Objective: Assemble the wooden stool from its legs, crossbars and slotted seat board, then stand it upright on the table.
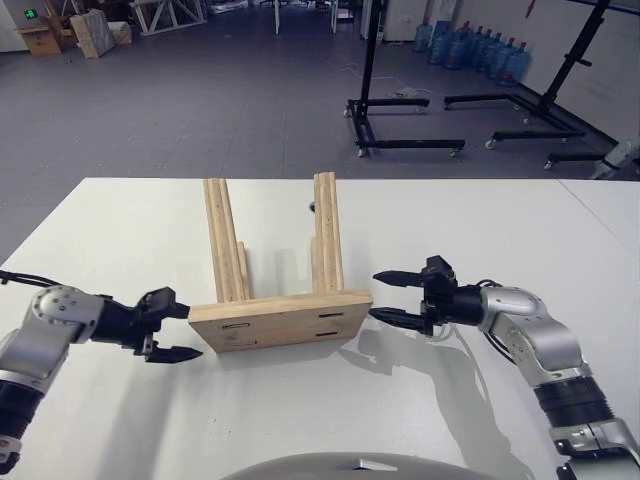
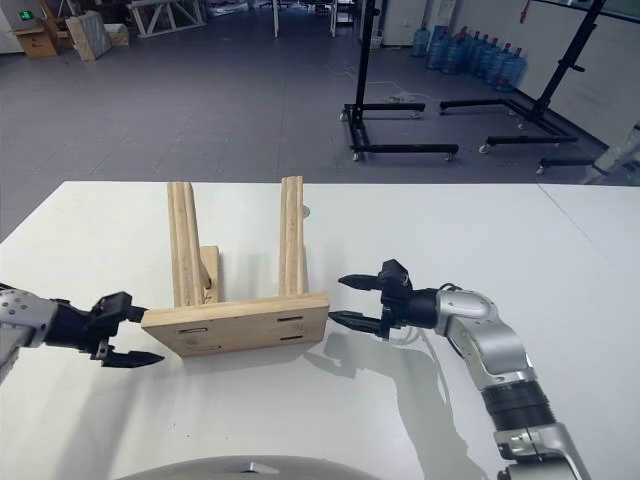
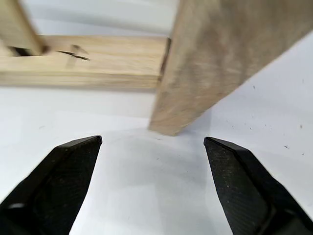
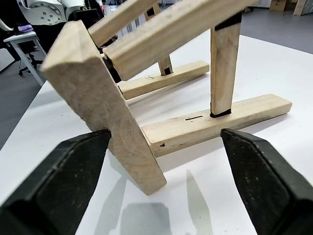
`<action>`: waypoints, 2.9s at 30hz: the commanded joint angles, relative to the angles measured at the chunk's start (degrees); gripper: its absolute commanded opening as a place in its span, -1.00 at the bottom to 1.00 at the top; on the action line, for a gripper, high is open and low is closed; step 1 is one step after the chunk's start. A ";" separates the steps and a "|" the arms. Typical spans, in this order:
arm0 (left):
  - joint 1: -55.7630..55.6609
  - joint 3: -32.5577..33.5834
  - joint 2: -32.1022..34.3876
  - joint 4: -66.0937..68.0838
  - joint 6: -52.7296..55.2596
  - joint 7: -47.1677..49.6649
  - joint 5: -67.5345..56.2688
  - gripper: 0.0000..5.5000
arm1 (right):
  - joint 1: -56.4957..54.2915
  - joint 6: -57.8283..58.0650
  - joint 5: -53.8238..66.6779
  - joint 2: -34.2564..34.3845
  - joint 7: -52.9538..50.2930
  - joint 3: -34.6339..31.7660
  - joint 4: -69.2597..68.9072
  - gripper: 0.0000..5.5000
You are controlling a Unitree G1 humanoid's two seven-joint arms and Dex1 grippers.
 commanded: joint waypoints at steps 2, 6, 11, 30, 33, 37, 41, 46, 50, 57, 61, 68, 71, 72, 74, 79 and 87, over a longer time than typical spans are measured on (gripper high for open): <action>-1.02 -1.86 -3.66 0.01 -2.67 2.81 2.58 0.40 | -2.71 -3.66 -3.98 1.26 1.10 2.54 4.81 0.51; -0.97 -1.43 -5.46 0.24 -3.53 4.81 2.72 0.40 | -1.13 -1.44 -2.35 -1.40 4.44 2.38 1.45 0.51; -0.06 0.02 -5.60 0.97 -3.85 6.47 2.14 0.40 | 0.46 4.09 3.32 -4.84 6.49 -2.37 -3.54 0.51; -0.87 0.98 -10.60 1.30 4.43 5.93 -3.76 0.40 | 2.37 0.60 -3.35 -2.88 4.76 2.91 1.40 0.51; -1.61 0.37 -10.91 2.38 4.53 5.57 -3.63 0.40 | 1.43 -2.09 -5.78 -0.86 4.61 5.11 4.20 0.51; -1.80 0.12 -11.14 2.98 4.53 5.47 -3.42 0.40 | 0.09 -3.56 -6.67 0.26 4.23 5.39 4.97 0.51; -1.61 -0.20 -11.24 2.65 4.72 5.36 -3.15 0.40 | -1.38 -2.67 -7.84 -0.69 5.02 6.16 5.72 0.24; -1.63 -0.91 -11.62 3.45 4.80 5.61 -2.13 0.40 | -3.15 -1.68 -9.68 -1.00 7.77 9.46 6.31 -0.09; -2.43 -1.47 -12.26 3.85 4.66 5.71 -1.58 0.40 | -4.32 -2.12 -9.89 -0.08 8.07 9.95 7.45 -0.36; -2.72 -1.77 -14.19 4.70 4.01 6.18 -1.67 0.33 | -6.78 -3.76 -9.67 0.82 8.66 8.68 11.36 -0.41; -3.00 -0.10 -15.20 3.32 4.87 5.22 -4.69 0.14 | -6.02 -1.88 -6.89 0.11 10.46 7.40 7.42 -0.41; 2.02 2.54 -14.26 -8.67 11.56 3.74 -12.75 -0.22 | -3.02 12.94 5.08 -3.65 11.86 -0.70 -2.58 -0.46; 5.54 5.98 -11.92 -16.13 17.96 2.95 -19.36 -0.31 | -2.23 18.80 8.94 -6.97 14.13 -1.45 -7.90 -0.46; 5.98 7.10 -11.35 -18.31 19.82 2.95 -21.28 -0.34 | -2.02 19.83 9.54 -7.87 14.66 -1.55 -8.98 -0.46; 4.30 10.79 -10.62 -22.69 25.74 4.30 -28.03 -0.38 | -1.95 24.96 13.01 -10.05 15.11 -2.59 -11.96 -0.47; 2.00 18.08 -8.36 -33.65 39.71 9.26 -44.73 -0.40 | -1.07 42.48 27.07 -15.47 12.49 -8.20 -20.44 -0.48; 7.03 25.51 3.12 -45.11 53.10 22.26 -85.21 -0.51 | -13.64 71.94 50.42 -24.24 9.86 -13.37 -16.67 -0.49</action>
